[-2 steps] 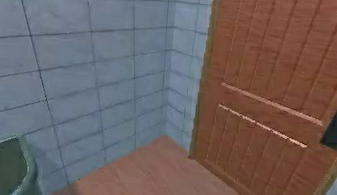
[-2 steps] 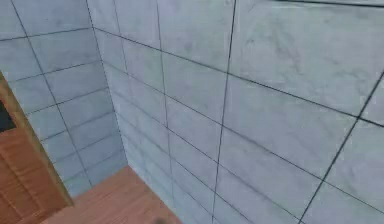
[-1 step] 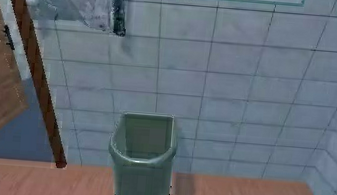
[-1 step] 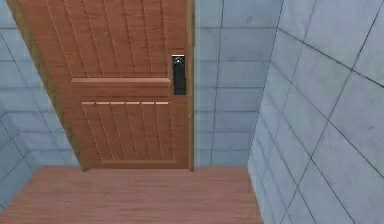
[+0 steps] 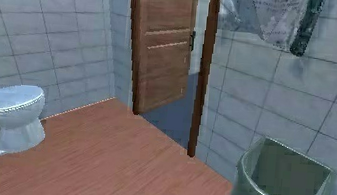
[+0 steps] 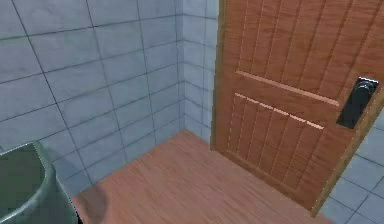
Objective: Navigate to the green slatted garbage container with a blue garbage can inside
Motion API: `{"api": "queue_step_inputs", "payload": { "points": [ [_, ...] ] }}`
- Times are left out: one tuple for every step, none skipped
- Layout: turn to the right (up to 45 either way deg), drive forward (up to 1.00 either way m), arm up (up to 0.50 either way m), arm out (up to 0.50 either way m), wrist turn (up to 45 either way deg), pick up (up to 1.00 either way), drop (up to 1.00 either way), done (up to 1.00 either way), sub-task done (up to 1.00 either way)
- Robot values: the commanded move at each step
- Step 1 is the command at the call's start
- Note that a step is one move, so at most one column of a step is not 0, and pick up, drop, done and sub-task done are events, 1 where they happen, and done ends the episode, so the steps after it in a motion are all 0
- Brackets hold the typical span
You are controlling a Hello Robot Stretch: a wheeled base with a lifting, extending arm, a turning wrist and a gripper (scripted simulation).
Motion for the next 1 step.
{"api": "queue_step_inputs", "payload": {
  "points": [
    [-3.0,0.00,0.00,0.00,0.0,0.00,0.00,0.00,0.00]
  ]
}}
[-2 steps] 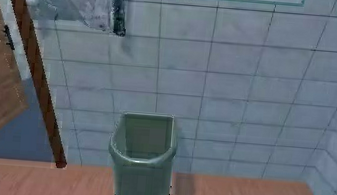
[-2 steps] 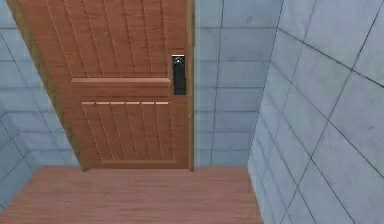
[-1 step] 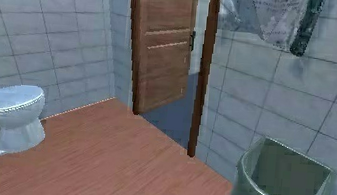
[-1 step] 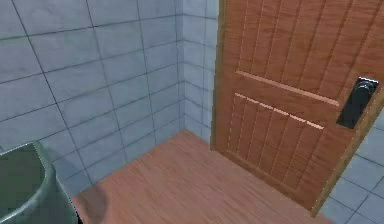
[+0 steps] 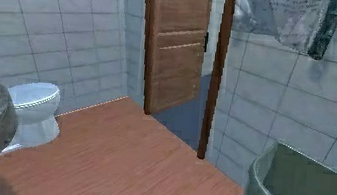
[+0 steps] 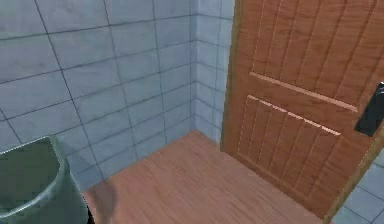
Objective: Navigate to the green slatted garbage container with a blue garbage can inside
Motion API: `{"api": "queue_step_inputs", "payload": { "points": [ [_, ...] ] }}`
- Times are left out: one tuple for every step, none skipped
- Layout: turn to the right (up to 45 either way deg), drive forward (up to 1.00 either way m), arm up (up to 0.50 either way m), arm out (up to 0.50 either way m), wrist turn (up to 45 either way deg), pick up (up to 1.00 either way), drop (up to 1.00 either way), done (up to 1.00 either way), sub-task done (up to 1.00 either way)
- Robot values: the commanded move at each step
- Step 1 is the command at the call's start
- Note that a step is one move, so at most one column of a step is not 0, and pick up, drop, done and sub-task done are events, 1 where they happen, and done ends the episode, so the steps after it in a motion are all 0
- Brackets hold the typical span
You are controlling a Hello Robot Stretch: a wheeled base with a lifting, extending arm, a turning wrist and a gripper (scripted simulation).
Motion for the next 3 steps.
{"api": "queue_step_inputs", "payload": {
  "points": [
    [0.0,1.00,0.00,0.00,0.0,0.00,0.00,0.00,0.00],
    [0.0,0.80,0.00,0.00,0.0,0.00,0.00,0.00,0.00],
    [45.0,0.00,0.00,0.00,0.0,0.00,0.00,0.00,0.00]
  ]
}}
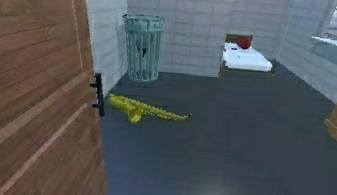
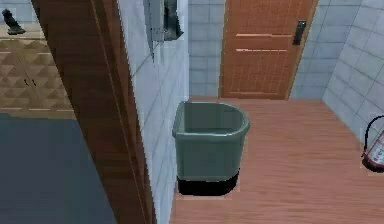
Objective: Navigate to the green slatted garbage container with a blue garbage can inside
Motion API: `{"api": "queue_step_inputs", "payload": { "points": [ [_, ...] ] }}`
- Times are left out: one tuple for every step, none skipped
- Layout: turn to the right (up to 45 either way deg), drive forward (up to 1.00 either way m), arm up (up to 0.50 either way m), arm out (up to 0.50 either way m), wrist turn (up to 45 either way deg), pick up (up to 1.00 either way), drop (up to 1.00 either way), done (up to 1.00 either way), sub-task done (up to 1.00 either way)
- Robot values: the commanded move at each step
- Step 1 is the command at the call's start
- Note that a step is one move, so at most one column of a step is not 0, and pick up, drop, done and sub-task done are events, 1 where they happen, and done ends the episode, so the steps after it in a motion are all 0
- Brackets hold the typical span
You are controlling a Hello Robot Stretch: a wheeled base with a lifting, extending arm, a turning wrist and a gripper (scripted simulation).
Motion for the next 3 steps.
{"api": "queue_step_inputs", "payload": {
  "points": [
    [3.0,0.00,0.00,0.00,0.0,0.00,0.00,0.00,0.00],
    [0.0,1.00,0.00,0.00,0.0,0.00,0.00,0.00,0.00],
    [0.0,1.00,0.00,0.00,0.0,0.00,0.00,0.00,0.00]
  ]
}}
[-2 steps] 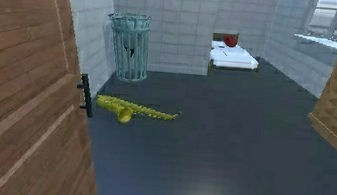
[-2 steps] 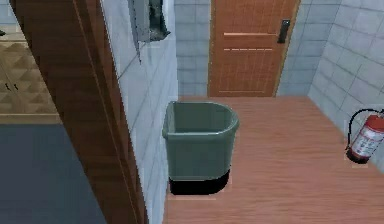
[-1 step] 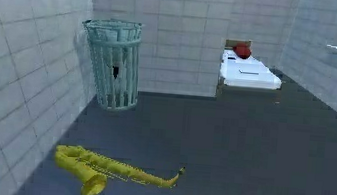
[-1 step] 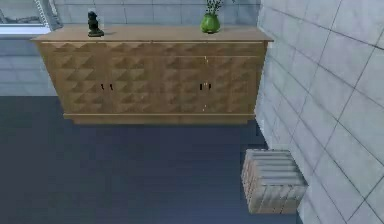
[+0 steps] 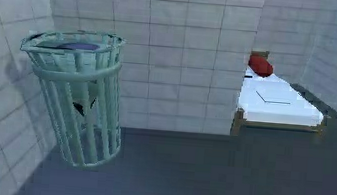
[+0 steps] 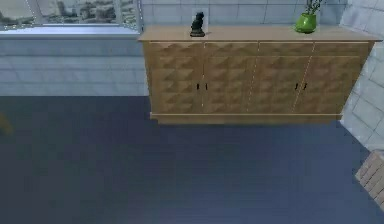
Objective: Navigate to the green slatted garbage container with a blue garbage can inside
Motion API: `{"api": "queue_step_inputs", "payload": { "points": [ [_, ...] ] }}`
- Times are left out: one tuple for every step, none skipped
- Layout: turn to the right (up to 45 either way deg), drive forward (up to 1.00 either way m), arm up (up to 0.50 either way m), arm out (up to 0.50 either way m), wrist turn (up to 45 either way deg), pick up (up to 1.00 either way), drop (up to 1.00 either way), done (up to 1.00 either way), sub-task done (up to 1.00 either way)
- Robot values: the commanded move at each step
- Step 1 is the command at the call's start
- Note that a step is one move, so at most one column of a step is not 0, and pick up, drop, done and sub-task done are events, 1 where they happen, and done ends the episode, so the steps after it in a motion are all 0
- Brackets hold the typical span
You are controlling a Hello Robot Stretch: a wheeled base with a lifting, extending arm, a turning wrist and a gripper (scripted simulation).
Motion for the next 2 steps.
{"api": "queue_step_inputs", "payload": {
  "points": [
    [0.0,0.70,0.00,0.00,0.0,0.00,0.00,0.00,0.00],
    [-39.0,0.00,0.00,0.00,0.0,0.00,0.00,0.00,0.00]
  ]
}}
